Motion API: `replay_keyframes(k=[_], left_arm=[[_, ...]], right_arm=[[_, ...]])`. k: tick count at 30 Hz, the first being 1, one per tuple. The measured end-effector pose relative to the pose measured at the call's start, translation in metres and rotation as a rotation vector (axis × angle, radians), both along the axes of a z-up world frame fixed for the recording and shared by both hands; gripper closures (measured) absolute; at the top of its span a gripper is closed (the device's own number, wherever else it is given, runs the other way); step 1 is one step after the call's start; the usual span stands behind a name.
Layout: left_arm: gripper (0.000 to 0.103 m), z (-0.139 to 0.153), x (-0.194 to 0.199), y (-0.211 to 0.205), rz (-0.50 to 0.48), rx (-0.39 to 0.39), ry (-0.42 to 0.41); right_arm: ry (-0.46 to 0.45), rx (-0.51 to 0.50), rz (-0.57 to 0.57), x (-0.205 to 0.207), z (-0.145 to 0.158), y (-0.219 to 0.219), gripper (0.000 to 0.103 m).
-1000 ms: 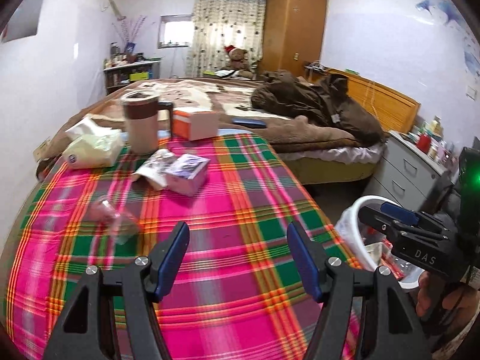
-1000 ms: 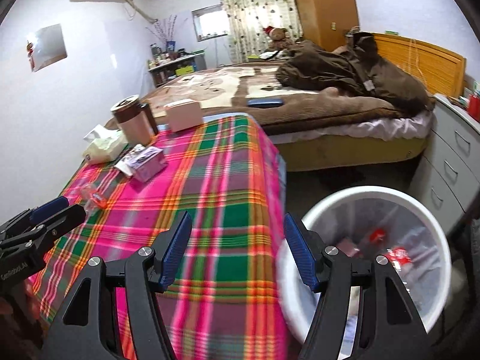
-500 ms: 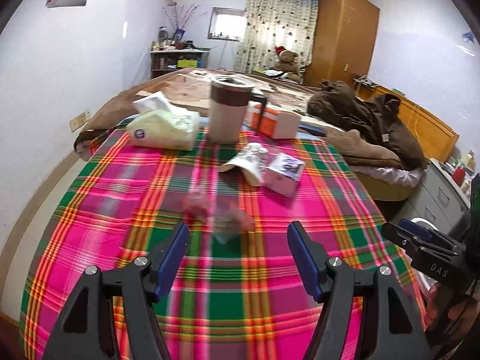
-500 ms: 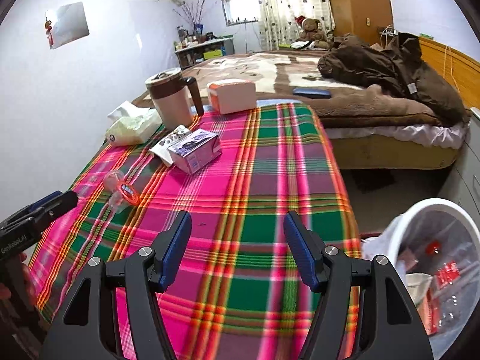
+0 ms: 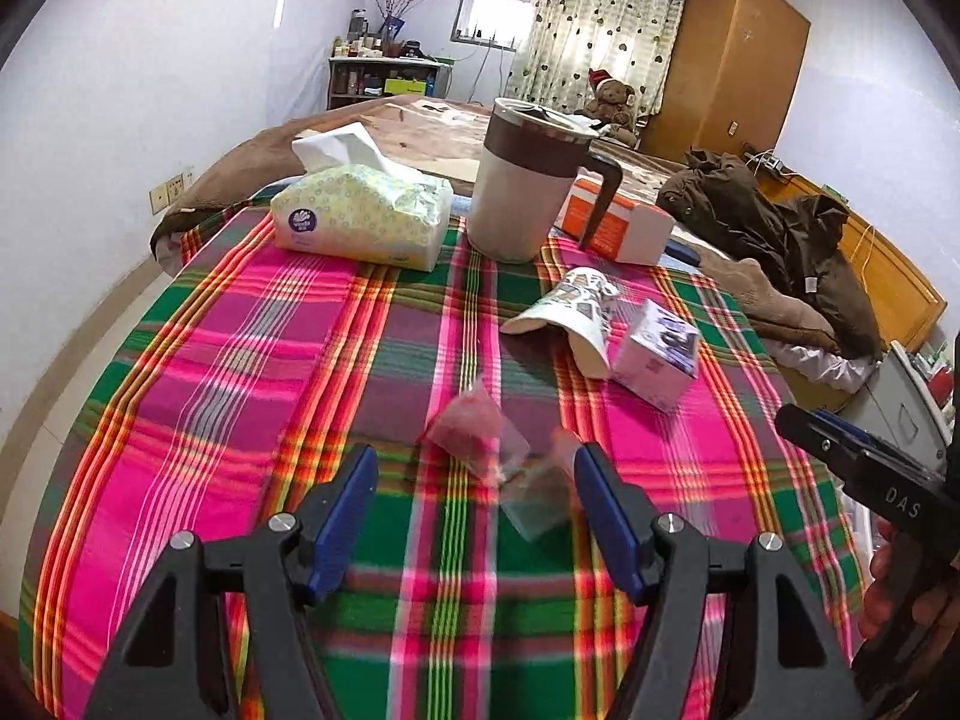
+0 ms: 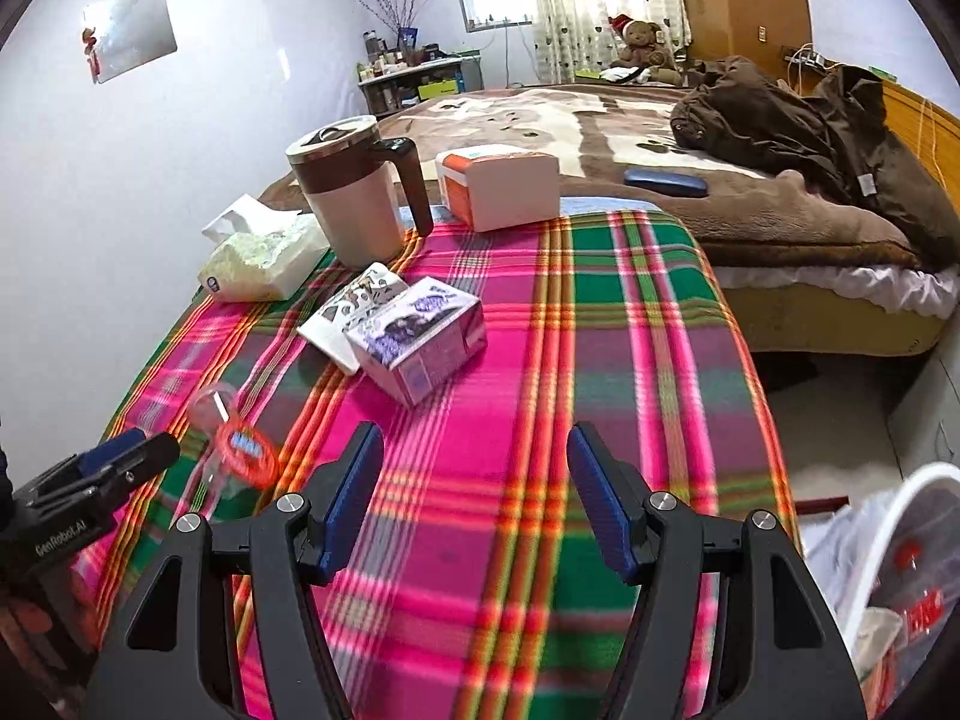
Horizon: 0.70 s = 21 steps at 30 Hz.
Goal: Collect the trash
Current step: 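Grasp the clear plastic cup with the left gripper while the right gripper grasps the purple milk box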
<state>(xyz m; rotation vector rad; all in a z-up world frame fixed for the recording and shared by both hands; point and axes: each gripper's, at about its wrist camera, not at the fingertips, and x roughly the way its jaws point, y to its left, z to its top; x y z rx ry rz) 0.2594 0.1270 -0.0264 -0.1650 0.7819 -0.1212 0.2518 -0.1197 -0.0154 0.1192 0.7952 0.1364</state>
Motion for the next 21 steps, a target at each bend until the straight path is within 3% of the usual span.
replay_keyframes(k=[9,16,21], left_arm=[[0.037,-0.017,0.031,0.009,-0.012,-0.103,0.06],[0.041,-0.026,0.046,0.012,-0.025,-0.119,0.097],[0.042,-0.029,0.053,0.016,-0.012,-0.085,0.101]], right_arm=[[0.031,0.019,0.004,0.047,-0.004,0.018,0.038],[0.057,0.02,0.005,0.071,-0.006,0.028,0.038],[0.096,0.042,-0.029,0.088,-0.01,0.03,0.038]])
